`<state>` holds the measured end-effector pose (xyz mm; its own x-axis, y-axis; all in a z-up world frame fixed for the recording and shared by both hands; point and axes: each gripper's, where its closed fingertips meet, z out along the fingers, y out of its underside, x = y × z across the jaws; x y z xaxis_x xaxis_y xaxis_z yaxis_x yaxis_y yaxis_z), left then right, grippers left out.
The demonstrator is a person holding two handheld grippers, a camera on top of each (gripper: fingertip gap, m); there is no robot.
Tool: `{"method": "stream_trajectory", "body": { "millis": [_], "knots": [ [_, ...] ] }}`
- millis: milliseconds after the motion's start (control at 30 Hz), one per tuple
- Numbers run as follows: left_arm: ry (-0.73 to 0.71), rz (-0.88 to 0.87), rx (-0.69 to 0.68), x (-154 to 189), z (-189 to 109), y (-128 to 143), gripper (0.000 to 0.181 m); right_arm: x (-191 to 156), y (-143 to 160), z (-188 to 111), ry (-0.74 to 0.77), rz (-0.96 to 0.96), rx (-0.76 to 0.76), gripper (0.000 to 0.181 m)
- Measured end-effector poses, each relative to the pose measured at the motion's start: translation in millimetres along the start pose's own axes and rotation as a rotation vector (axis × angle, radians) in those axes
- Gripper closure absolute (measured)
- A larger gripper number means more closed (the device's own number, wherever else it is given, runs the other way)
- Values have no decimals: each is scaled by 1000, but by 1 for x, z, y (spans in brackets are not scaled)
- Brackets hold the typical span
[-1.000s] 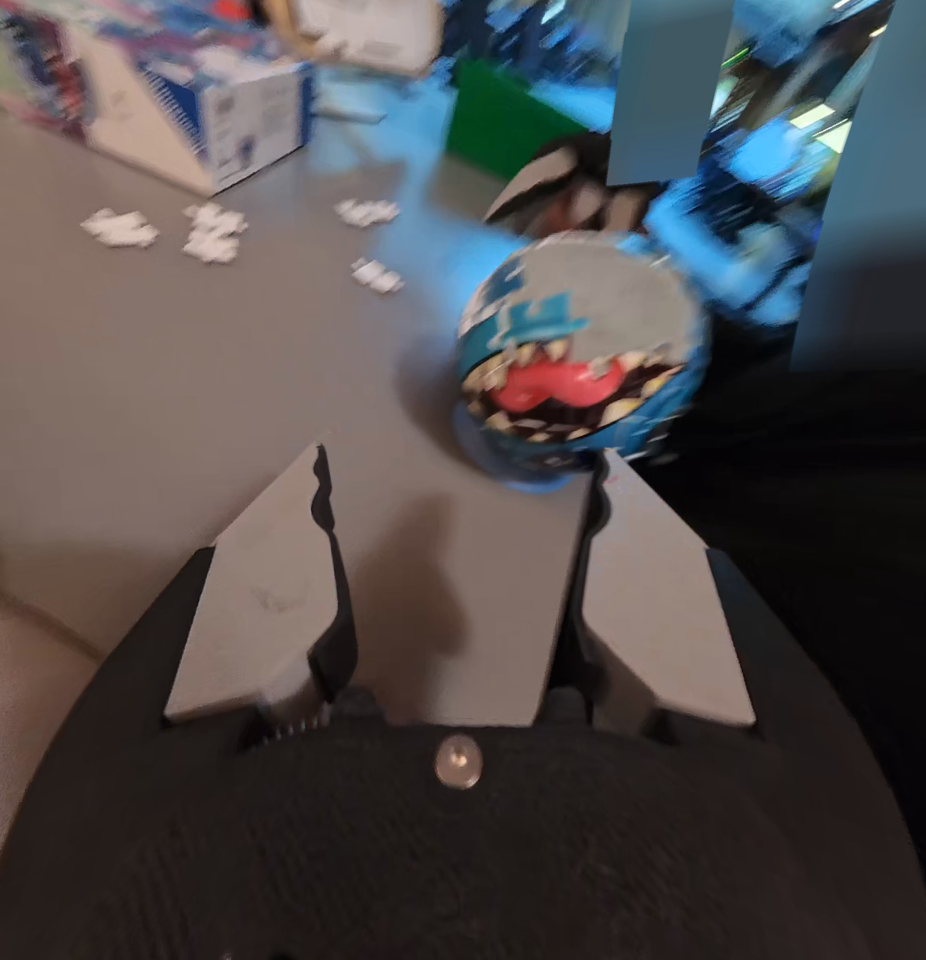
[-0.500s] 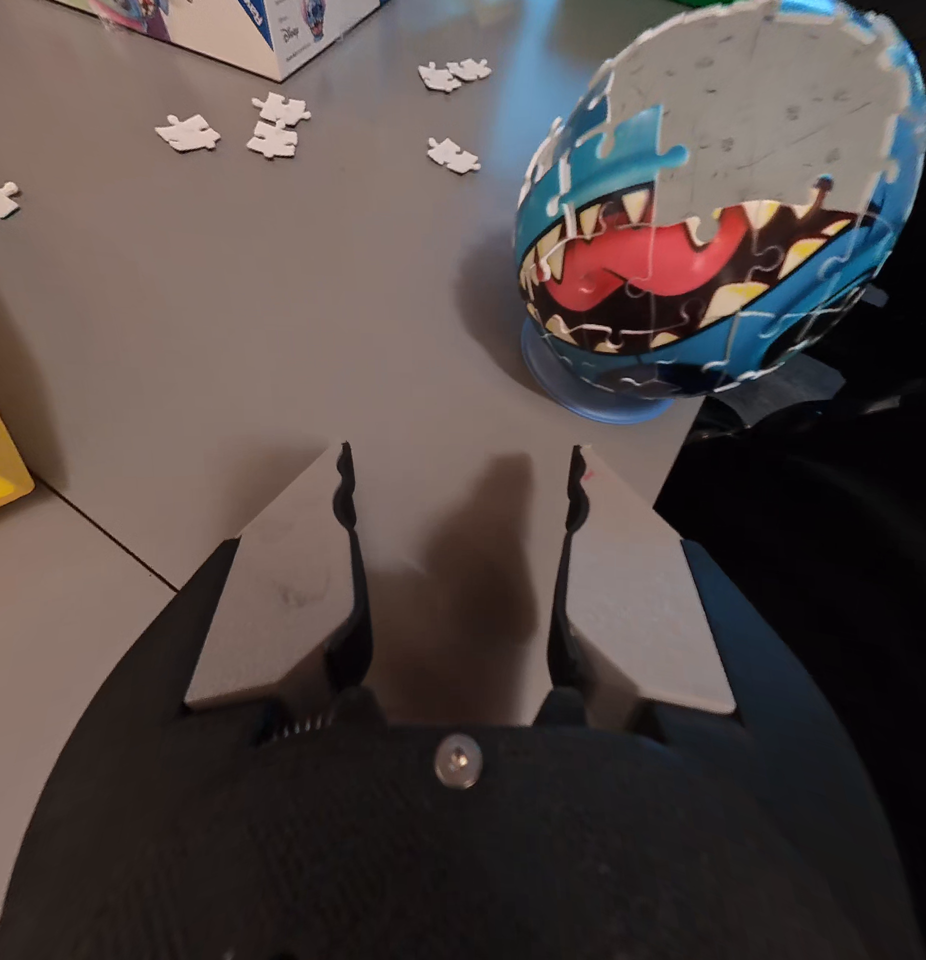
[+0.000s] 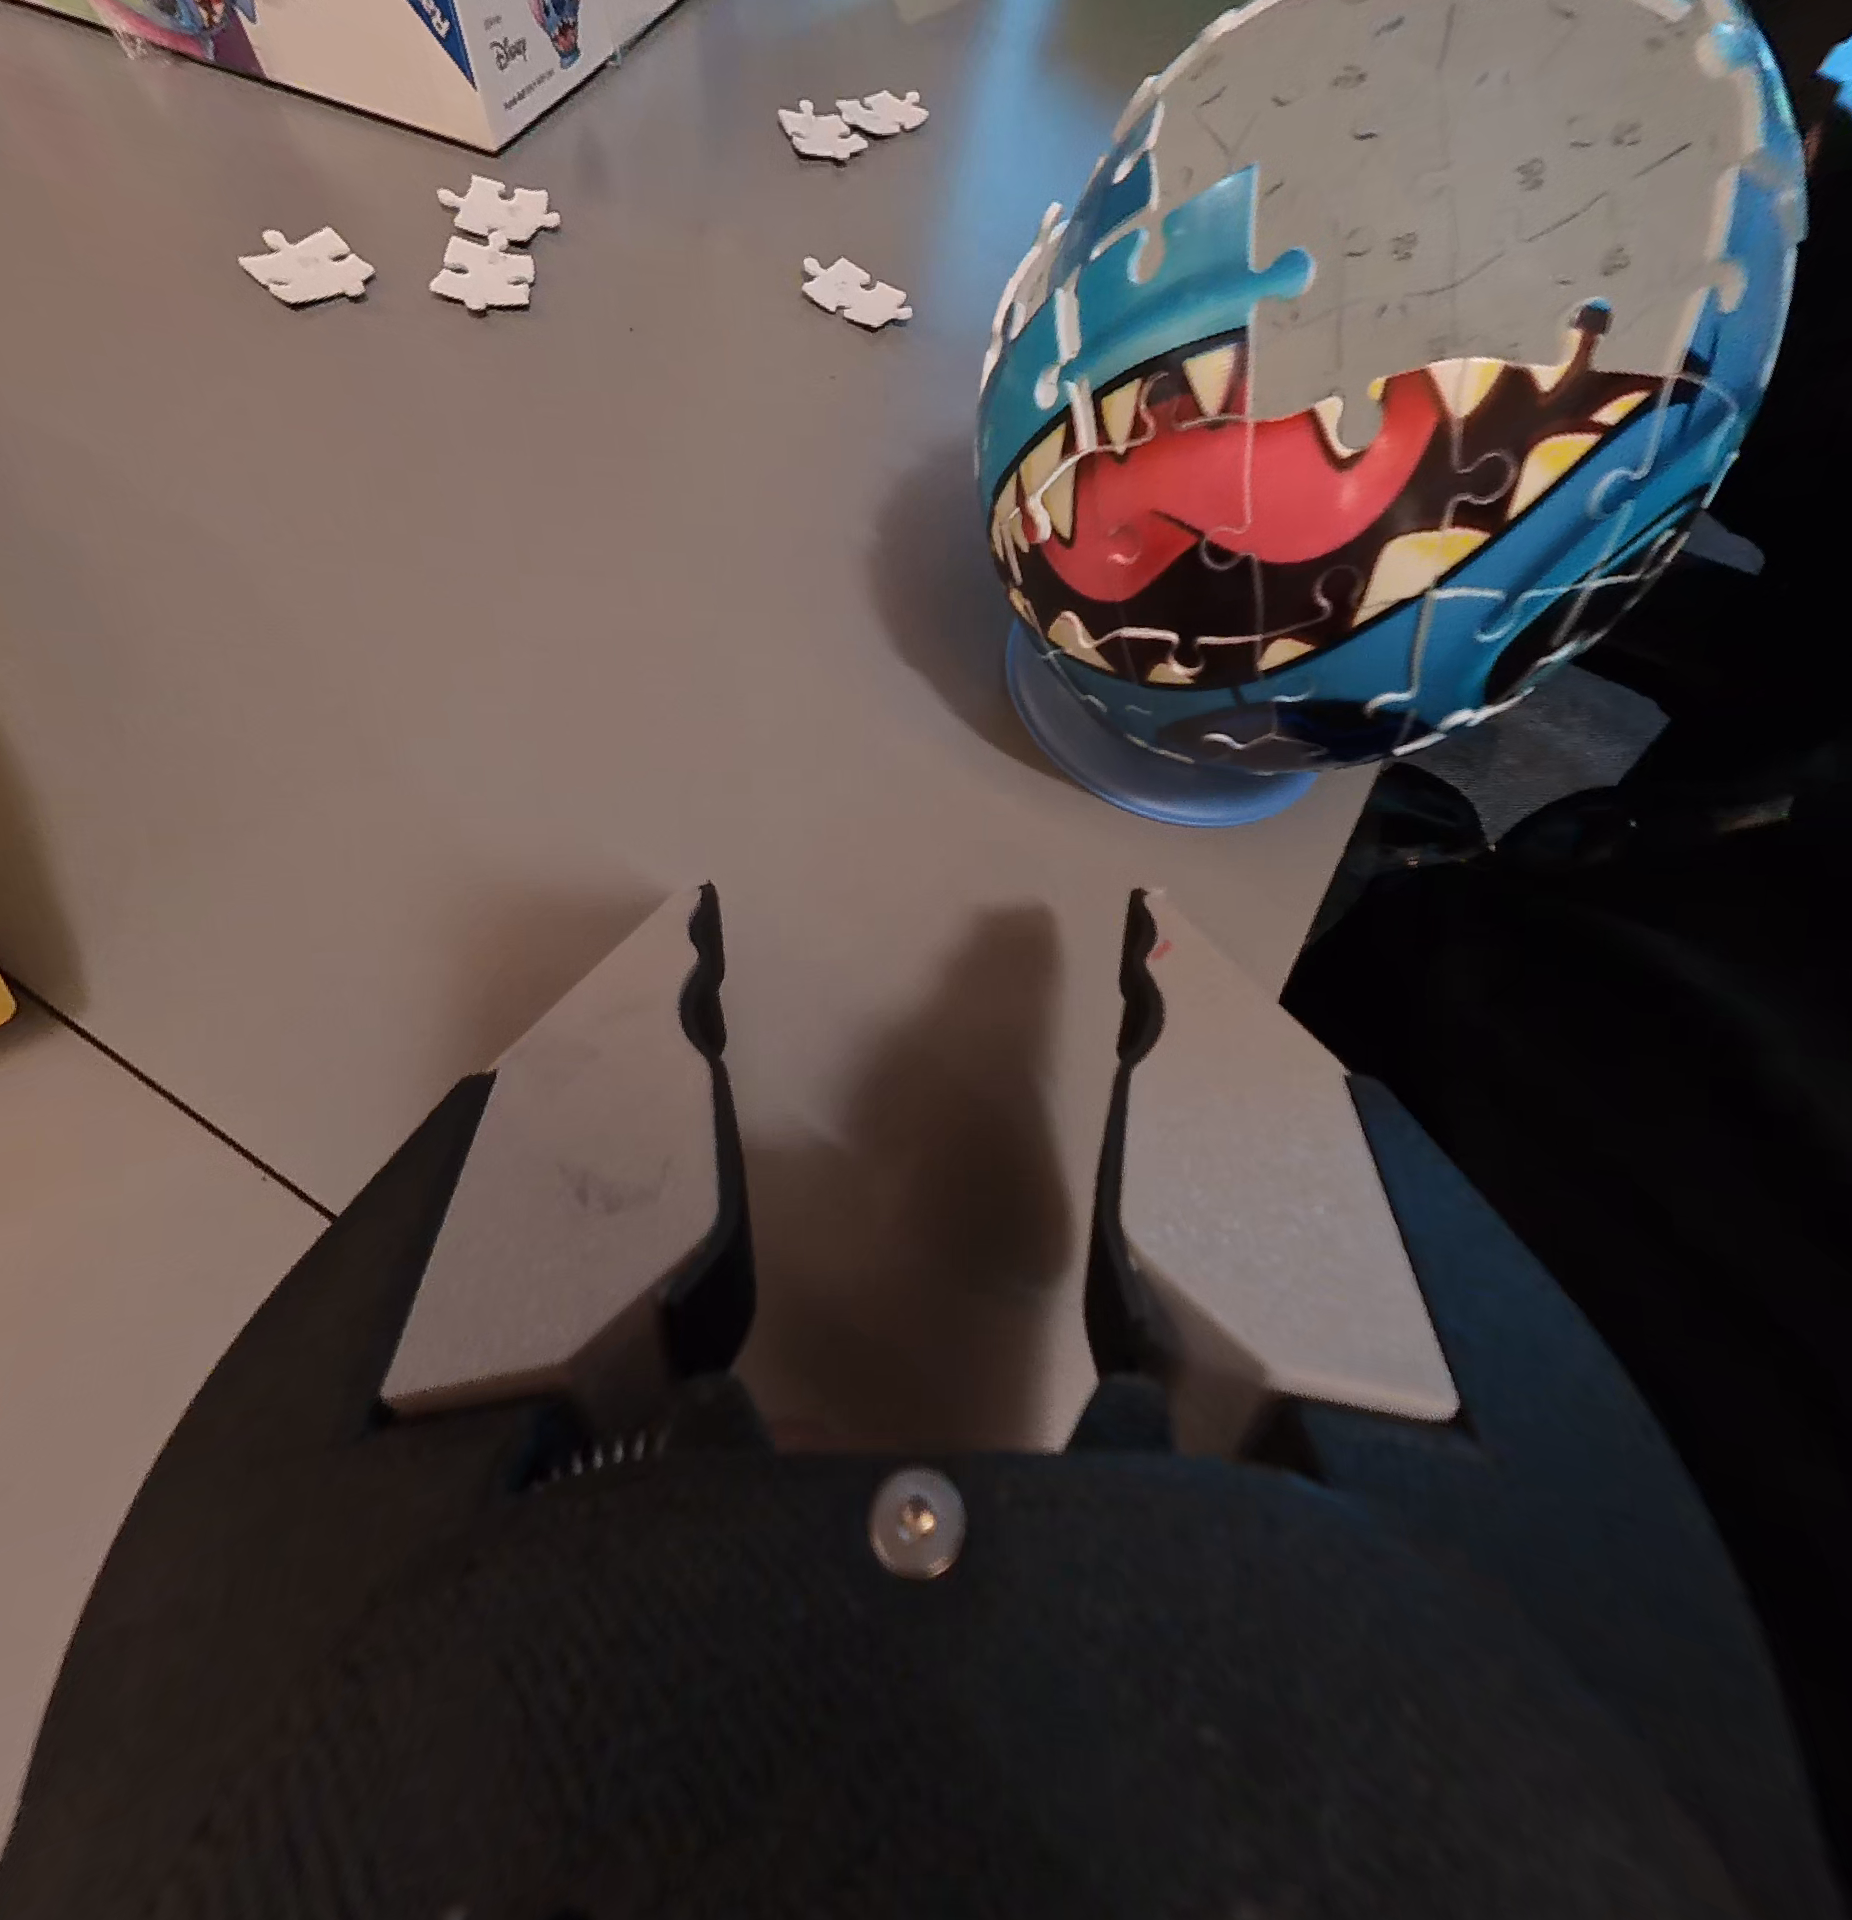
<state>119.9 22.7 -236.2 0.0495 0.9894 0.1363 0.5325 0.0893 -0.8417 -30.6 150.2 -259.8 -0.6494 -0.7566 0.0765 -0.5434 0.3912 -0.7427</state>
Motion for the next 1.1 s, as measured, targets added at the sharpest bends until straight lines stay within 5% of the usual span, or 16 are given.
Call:
{"method": "stream_trajectory", "body": {
  "millis": [500, 733, 933, 1100],
  "knots": [
    [33, -4, 91, -13, -7, -16, 118, 119, -45, -45, 178, 175, 275, 157],
    [77, 14, 77, -25, 1, -21, 118, 144, 16, -9, 218, 181, -29, 157],
    [176, 57, 66, -28, 12, -29, 118, 148, 29, -15, 228, 232, -109, 151],
    [251, 62, 66, -31, 15, -34, 118, 141, -16, -35, 185, 254, -94, 151]
  ]
}}
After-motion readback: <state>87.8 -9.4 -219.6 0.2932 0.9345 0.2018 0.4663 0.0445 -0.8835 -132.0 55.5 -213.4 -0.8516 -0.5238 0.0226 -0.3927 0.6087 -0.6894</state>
